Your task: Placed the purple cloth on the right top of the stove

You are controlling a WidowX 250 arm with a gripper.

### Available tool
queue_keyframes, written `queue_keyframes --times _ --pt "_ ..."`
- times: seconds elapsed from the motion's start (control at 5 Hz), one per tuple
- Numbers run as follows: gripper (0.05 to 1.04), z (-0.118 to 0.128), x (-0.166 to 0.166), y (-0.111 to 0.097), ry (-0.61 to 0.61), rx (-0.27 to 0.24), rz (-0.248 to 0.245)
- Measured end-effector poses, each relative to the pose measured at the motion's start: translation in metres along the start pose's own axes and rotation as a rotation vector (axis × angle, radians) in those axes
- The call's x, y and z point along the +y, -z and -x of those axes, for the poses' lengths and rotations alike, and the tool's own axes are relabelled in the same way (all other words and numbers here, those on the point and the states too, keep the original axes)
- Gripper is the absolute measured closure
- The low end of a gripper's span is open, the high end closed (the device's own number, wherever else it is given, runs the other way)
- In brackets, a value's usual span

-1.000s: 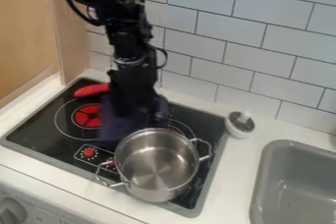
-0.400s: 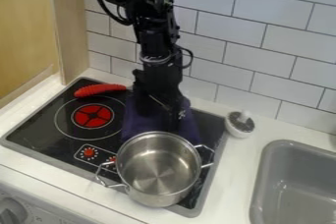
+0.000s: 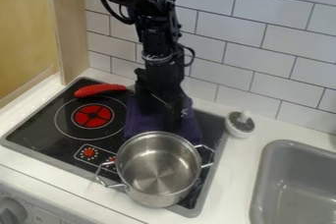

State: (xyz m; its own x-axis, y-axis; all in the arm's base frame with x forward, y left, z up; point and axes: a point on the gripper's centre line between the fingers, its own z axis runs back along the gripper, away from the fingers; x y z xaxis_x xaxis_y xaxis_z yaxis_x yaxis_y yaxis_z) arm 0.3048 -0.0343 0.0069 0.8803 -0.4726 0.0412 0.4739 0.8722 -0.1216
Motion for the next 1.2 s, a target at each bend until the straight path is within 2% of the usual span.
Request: queue_keyframes --times 0.2,0.4,0.6,0.8,1.0,1.2 --pt "0.085 0.000 -0.002 -0.003 -0.009 -0.006 0.011" --pt "0.085 -0.002 -0.003 -0.021 -0.001 -0.051 0.009" --pt "0.085 -0.001 -0.001 -0.037 -0.007 -0.069 -0.027" --pt "0.085 0.001 -0.004 -0.052 -0.010 -0.103 -0.028" --pt "0.085 0.005 -0.006 -0.072 -0.013 -0.157 -0.060" --pt "0.085 0.005 -0.006 -0.074 -0.012 -0.162 -0.065"
